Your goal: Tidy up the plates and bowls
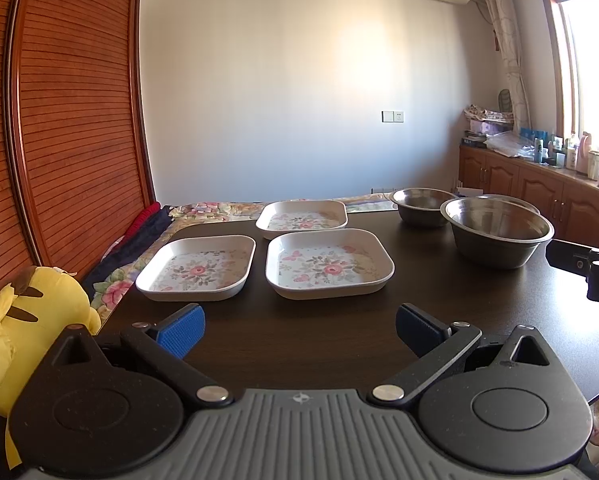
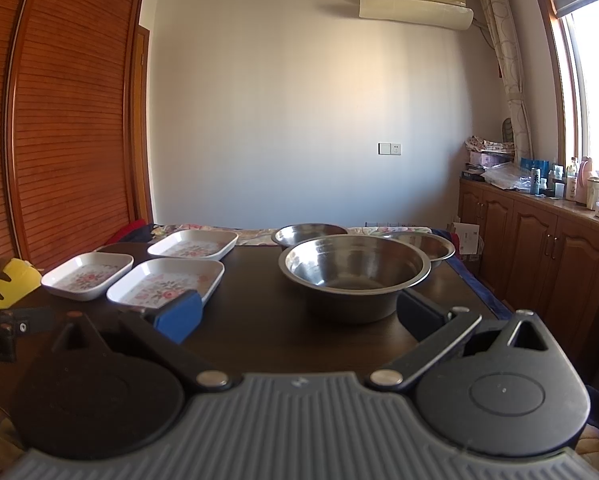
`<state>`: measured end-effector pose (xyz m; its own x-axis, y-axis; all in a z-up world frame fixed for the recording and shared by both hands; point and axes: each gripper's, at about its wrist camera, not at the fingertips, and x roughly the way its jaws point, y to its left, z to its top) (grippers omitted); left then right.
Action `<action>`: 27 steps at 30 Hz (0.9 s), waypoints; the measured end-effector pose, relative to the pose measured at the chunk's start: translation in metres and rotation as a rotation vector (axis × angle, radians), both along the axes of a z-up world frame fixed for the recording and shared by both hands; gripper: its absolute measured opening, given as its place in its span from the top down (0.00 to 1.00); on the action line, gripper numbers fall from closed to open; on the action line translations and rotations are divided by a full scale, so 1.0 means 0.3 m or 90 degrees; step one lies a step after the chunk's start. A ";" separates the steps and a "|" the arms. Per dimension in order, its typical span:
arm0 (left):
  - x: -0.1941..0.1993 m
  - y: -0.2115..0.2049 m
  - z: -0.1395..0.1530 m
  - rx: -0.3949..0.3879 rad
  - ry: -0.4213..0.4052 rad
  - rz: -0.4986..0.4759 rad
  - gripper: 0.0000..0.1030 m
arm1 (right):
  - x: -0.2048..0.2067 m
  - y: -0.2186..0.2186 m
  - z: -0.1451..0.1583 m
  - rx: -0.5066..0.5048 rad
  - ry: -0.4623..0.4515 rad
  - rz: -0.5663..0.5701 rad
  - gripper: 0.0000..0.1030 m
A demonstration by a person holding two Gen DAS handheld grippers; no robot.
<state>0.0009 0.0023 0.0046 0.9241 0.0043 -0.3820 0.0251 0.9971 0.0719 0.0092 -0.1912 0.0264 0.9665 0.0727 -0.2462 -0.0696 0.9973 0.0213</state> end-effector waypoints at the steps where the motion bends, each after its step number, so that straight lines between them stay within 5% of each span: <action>1: 0.000 0.000 0.000 0.000 0.000 0.000 0.00 | -0.001 0.000 0.000 0.000 0.000 0.000 0.00; 27: -0.001 0.002 -0.002 -0.001 0.000 0.000 0.00 | 0.001 0.001 -0.005 0.004 0.002 -0.001 0.00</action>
